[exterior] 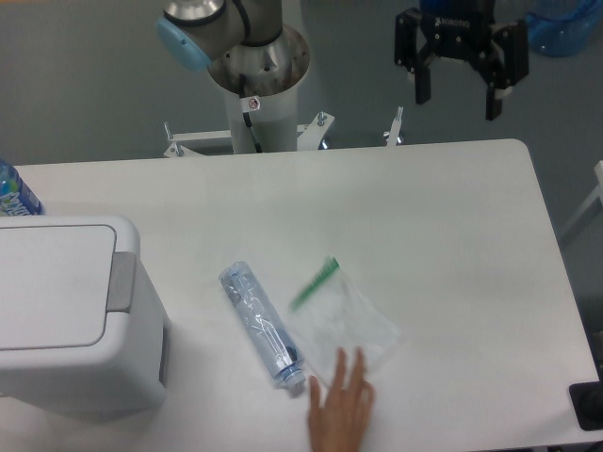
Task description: Open the trash can
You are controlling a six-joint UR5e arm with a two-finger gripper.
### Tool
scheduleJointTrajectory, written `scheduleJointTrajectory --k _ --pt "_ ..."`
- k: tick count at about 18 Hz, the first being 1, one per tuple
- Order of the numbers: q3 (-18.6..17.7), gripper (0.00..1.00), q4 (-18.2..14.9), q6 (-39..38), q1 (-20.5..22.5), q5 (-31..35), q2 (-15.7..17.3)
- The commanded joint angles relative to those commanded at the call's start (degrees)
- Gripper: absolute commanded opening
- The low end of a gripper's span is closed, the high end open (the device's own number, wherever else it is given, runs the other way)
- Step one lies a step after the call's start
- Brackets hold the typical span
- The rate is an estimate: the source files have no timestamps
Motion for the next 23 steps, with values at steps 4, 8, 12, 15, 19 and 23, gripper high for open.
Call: scheduleJointTrajectory --k 4,8,12,15,19,23 --pt "0.09 1.0 0.0 0.0 -0.09 0.0 0.0" --pt "0.7 1.0 0.0 -5.95 -0.7 -1.13 -0.79" --pt "1.32 1.0 2.79 -19.57 -3.33 -2.81 -2.28" --pt "0.36 1.0 10.78 -34.05 -8.24 -2.81 -4.12" --pt "-0.35 1.0 16.17 -48.32 -13.88 -2.9 -6.24" --pt "-0.88 1.0 16.17 -57.37 -20.2 -3.08 -7.64"
